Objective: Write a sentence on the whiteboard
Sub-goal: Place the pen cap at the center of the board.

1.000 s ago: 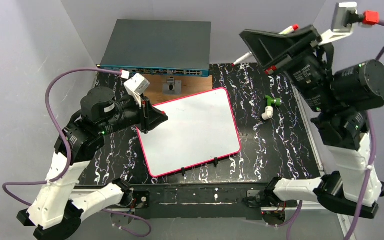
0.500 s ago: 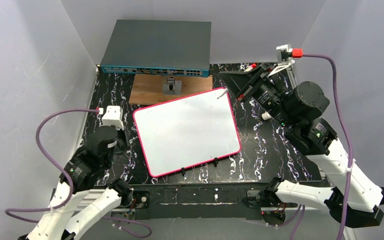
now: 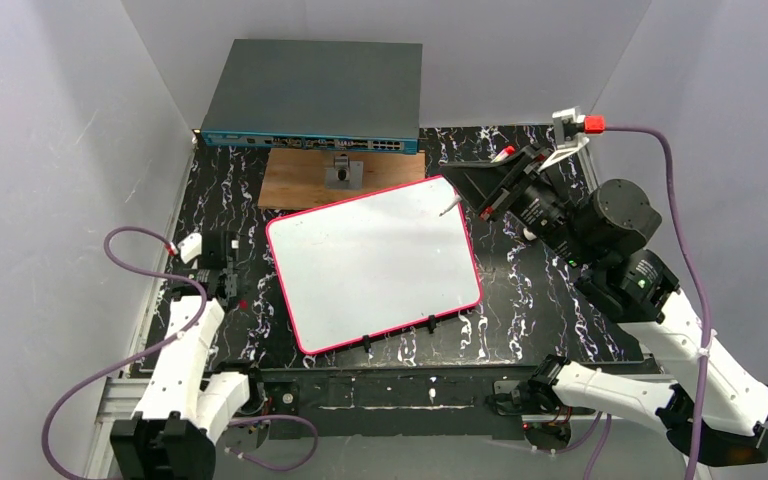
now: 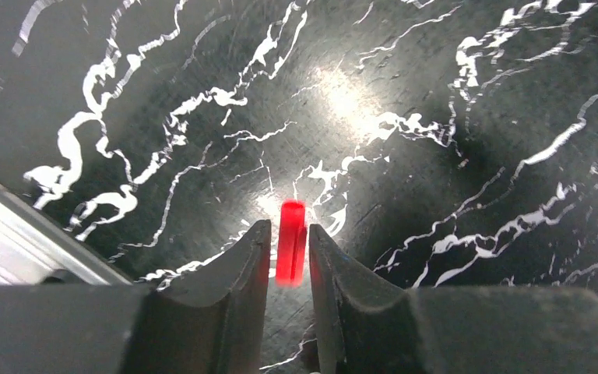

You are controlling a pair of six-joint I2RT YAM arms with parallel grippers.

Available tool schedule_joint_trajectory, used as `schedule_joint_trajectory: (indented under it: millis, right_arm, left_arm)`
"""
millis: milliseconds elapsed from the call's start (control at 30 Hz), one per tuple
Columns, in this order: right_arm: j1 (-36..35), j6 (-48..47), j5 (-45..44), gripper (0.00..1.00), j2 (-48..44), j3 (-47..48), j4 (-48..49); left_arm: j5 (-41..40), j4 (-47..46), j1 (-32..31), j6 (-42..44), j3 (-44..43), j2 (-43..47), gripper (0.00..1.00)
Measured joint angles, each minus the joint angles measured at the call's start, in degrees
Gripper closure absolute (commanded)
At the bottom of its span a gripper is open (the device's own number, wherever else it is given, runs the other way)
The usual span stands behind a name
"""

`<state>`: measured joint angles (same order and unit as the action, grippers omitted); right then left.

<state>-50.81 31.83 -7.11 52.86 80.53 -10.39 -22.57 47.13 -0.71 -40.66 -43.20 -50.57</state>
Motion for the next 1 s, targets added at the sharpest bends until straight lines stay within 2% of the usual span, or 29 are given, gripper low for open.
schedule_joint_trajectory:
  millis: [100,200,267,433,600,733,800,900,1000]
  right_arm:
    - [0.00,0.44,0.26,0.99,0.11,-1.03,-0.24]
    - [0.00,0.79,0.48,0.99,0.09,-1.44,-0.20]
    - [0.00,0.90,0.63,0.99,-0.15,-1.73,-0.20]
    - [0.00,0.96,0.57,0.99,-1.97,-3.52,-0.13]
    - [0.00,1.33,-0.09,0.99,-3.54,-4.70,-0.17]
    - [0.00,3.39,-0.35,0.99,-2.34,-3.98,-1.31]
    - [0.00,4.92,-0.20,0.99,-0.59,-1.92,-3.37]
    - [0.02,7.78,1.42,0.99,3.61,2.84,-6.34]
    - [0.00,11.58,5.05,0.99,8.07,5.53,-7.85]
  left_arm:
    - [2.75,-3.89,2.21,-3.56,4.11,-2.80,0.71]
    - [5.40,-6.93,4.13,-7.06,9.09,-5.49,0.53]
    - [6.40,-7.72,4.72,-9.05,10.58,-7.87,0.45]
    - [7.30,-9.35,5.05,-10.91,10.08,-11.76,0.12]
    - [6.49,-6.60,5.09,-9.11,3.30,-8.96,0.09]
    - [6.67,-4.35,5.09,-3.72,-4.63,-3.89,0.15]
    - [8.26,-4.26,5.09,1.57,-8.68,-0.11,0.20]
    - [15.02,-6.12,5.07,10.91,-13.46,4.44,0.21]
    - [28.48,-9.53,3.85,20.55,-17.16,7.50,0.20]
